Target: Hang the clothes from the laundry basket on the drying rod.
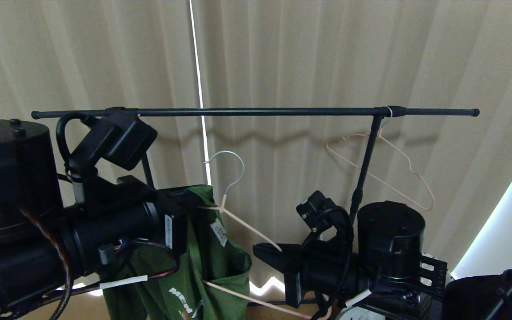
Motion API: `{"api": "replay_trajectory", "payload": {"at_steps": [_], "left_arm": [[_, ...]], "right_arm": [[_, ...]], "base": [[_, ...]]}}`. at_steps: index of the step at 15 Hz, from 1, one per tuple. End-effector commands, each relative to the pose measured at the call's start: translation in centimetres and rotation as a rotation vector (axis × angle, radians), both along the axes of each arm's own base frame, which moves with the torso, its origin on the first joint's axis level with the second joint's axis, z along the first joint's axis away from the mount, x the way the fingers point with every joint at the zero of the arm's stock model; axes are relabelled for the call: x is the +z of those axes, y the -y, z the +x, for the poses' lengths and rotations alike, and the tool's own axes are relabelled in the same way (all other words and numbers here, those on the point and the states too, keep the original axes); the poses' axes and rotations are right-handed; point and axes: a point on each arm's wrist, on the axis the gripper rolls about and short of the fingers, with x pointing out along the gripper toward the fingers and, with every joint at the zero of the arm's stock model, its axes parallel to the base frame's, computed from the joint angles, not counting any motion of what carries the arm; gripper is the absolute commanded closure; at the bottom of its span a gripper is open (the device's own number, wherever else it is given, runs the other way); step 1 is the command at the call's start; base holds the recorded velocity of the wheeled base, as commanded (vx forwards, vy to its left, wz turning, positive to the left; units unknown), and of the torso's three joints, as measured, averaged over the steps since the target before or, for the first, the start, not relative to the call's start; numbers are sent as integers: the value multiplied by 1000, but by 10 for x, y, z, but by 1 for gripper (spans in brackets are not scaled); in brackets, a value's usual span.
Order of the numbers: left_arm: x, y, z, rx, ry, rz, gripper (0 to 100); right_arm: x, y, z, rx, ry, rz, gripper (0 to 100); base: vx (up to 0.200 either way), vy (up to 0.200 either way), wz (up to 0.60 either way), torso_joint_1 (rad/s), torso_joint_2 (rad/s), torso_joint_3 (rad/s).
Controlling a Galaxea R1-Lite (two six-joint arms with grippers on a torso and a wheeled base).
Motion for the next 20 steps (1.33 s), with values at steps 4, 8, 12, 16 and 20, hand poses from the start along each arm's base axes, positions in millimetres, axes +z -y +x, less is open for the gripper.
{"api": "replay_trajectory", "payload": {"at_steps": [4,8,12,16,20], "left_arm": [[-6,-1,-4,-14,3,38,100],[-4,-6,-9,-11,15,26,0],[0,-14,-17,-8,33,12,0],[-9,-26,-22,-3,83,107,0],[-10,-28,-22,-6,134,114,0]], "right_arm": [[2,-1,1,-1,6,7,100],[5,3,4,-16,13,12,100],[12,9,7,-37,31,29,100],[18,19,16,-80,48,43,100],[25,26,23,-111,67,58,100]], "base": [[0,0,0,0,0,0],[0,0,0,0,0,0],[0,0,0,0,0,0],[0,0,0,0,0,0],[0,0,0,0,0,0]]}}
